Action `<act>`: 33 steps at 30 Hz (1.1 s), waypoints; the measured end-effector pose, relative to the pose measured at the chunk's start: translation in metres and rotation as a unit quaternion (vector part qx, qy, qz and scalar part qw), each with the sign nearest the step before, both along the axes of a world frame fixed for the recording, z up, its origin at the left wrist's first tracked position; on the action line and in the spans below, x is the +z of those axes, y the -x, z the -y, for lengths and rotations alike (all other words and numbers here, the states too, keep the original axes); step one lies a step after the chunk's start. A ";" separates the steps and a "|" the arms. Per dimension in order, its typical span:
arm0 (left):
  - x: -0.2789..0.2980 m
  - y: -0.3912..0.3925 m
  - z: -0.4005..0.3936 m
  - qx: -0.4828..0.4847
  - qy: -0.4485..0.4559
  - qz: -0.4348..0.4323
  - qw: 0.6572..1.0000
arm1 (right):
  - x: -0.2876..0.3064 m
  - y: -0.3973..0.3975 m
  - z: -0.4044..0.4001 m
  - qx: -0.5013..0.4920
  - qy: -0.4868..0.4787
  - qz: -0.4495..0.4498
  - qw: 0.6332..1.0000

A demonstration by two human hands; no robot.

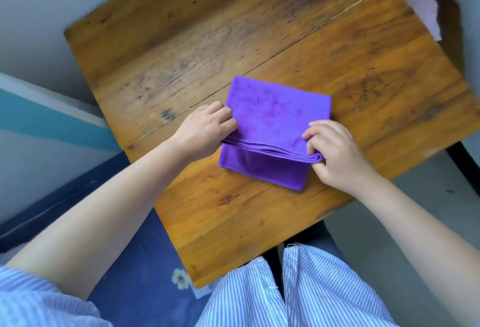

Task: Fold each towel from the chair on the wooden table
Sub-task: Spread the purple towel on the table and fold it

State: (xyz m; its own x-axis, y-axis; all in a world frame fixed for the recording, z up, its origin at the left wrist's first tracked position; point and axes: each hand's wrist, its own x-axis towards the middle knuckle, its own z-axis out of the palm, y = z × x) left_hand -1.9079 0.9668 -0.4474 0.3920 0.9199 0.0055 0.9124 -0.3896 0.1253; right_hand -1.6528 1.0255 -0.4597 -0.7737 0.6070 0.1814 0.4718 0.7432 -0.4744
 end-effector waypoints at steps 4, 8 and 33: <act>-0.008 -0.009 0.022 0.002 0.039 -0.029 0.999 | -0.016 -0.004 0.027 -0.013 -0.002 0.029 0.999; -0.020 -0.011 0.030 0.012 0.057 -0.042 0.997 | -0.030 -0.003 0.042 -0.010 -0.024 0.047 0.999; -0.093 -0.099 0.065 0.512 0.135 0.122 0.840 | -0.048 0.099 -0.055 0.205 -0.045 0.263 0.942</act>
State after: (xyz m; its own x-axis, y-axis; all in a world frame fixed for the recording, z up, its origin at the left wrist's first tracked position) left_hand -1.8093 0.9023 -0.5401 -0.5877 0.7547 -0.2917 0.6864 0.6559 0.3140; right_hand -1.7515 1.0801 -0.5077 -0.9368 0.2388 -0.2557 0.2890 0.9401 -0.1807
